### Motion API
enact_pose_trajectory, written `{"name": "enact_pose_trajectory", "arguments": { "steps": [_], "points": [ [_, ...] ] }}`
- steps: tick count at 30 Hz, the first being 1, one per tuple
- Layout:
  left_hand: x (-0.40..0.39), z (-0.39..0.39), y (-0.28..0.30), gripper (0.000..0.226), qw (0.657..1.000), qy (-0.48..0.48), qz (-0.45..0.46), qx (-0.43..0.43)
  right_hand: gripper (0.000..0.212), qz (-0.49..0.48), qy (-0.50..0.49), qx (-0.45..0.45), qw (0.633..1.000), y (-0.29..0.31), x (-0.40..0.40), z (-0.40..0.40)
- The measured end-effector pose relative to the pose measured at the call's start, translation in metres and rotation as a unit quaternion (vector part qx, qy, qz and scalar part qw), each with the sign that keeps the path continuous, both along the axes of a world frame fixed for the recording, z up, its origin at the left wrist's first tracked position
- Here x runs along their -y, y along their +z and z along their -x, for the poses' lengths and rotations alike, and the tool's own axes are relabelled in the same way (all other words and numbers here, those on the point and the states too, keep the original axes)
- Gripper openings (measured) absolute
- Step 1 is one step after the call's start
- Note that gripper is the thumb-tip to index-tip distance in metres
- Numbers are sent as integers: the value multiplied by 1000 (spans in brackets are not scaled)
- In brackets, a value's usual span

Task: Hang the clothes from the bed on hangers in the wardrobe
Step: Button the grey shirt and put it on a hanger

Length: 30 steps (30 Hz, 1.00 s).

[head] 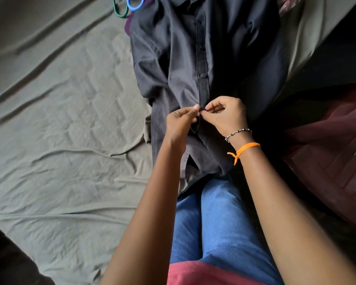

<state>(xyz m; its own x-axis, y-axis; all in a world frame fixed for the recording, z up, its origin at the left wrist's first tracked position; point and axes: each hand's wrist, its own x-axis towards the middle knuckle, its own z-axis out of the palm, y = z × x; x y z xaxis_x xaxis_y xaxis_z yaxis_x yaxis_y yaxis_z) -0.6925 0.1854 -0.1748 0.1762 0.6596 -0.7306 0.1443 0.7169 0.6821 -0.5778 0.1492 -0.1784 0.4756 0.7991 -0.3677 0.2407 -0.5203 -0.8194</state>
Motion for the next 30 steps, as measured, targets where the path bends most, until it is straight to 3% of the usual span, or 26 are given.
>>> {"name": "enact_pose_trajectory", "arguments": {
  "steps": [4,7,9,12,14,16,18,20,23,27,30],
  "points": [
    [-2,-1,0,7,1000,16,14,-2,9,-8,20,-9,1000,0,2,0],
    [-9,0,0,18,999,-45,22,8,13,-4,13,-64,998,2,4,-2],
    [-15,3,1,22,994,-93,33,55,17,31,-9,-186,982,6,4,-8],
    [-17,5,3,26,981,-127,77,123,17,81,-33,-404,911,11,0,-22],
    [-14,2,3,24,983,-96,73,139,16,79,-72,-427,898,8,0,-28],
    [-6,0,-2,28,994,-28,14,102,17,65,-148,-348,924,2,3,-27],
    [9,3,-10,34,998,23,-49,-10,21,28,-216,-210,953,-7,16,-20],
    [32,9,-25,31,987,15,-71,-146,19,-11,-235,-100,967,-20,35,-4],
    [58,13,-43,33,960,-70,-72,-260,15,-14,-165,9,986,-36,67,31],
    [46,12,-59,44,938,-106,-166,-286,40,96,-4,113,989,-52,82,59],
    [20,12,-70,33,917,-153,-196,-313,12,99,-29,128,986,-59,68,44]
  ]
}}
